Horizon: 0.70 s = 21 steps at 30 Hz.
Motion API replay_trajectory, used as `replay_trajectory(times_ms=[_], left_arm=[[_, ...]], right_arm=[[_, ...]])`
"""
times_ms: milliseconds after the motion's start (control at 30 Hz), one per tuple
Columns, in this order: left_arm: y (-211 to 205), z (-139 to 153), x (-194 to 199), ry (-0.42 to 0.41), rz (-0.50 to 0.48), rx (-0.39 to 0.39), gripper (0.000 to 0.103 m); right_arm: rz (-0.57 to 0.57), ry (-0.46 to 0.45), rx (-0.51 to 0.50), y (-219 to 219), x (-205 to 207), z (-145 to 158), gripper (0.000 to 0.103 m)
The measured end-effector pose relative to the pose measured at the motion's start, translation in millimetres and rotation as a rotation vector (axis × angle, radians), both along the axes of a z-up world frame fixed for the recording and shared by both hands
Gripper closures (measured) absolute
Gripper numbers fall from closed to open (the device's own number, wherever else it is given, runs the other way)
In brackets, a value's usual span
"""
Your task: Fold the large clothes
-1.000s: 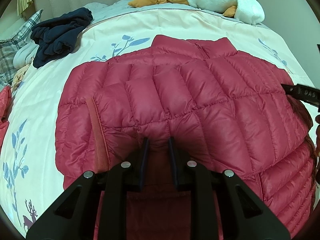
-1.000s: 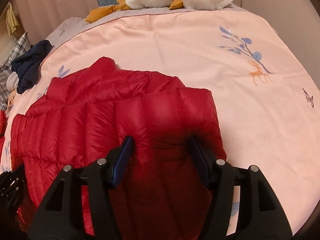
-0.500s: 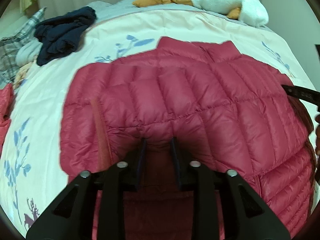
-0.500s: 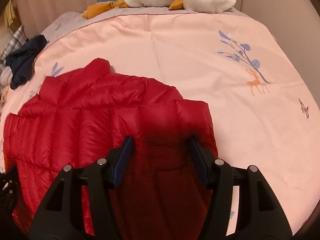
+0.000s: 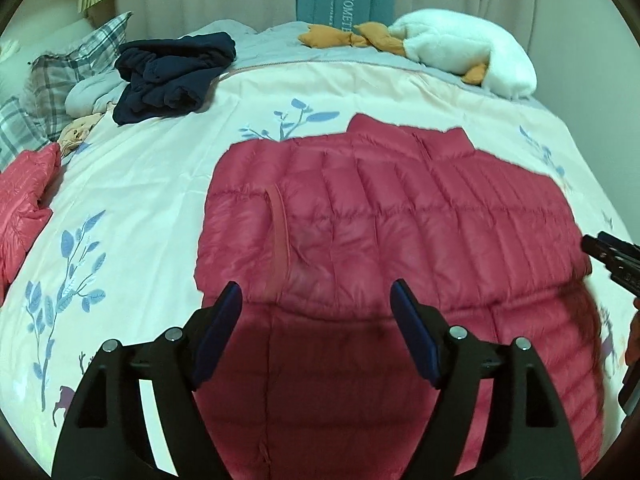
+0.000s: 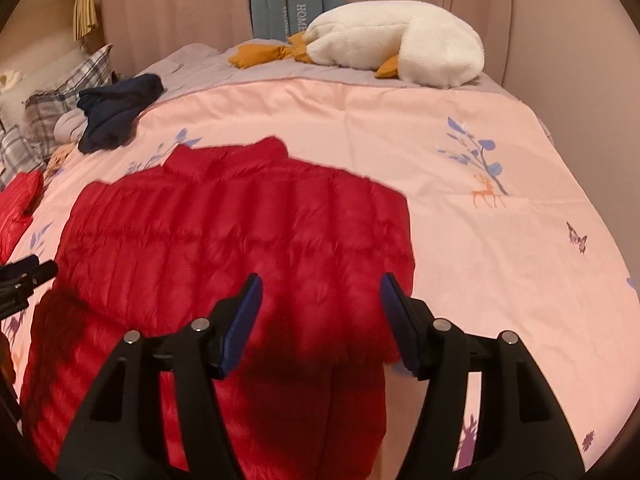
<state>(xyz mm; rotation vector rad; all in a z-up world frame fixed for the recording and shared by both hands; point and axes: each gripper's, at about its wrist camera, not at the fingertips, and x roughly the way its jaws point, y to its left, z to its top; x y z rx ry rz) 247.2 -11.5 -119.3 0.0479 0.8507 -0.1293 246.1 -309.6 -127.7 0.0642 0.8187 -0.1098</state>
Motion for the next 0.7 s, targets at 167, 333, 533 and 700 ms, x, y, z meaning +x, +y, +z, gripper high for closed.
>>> replay_trajectory(times_ms=[167, 333, 533, 700], left_arm=[[1.7, -11.8, -3.3, 0.063, 0.02, -0.029, 0.026], [0.4, 1.9, -27.1, 0.034, -0.023, -0.013, 0.026], [-8.0, 9.0, -73.3, 0.026, -0.115, 0.004, 0.026], [-6.0, -4.9, -118.2, 0.037, -0.125, 0.028, 0.026]], right_arm=[[-0.032, 0.149, 0.045, -3.0, 20.3, -42.3, 0.039], [-0.033, 0.119, 0.025, 6.7, 6.7, -26.1, 0.039], [0.068, 0.029, 0.046, 35.2, -59.5, 6.0, 0.036], [0.122, 0.056, 0.069, 60.6, -117.5, 2.7, 0.035]])
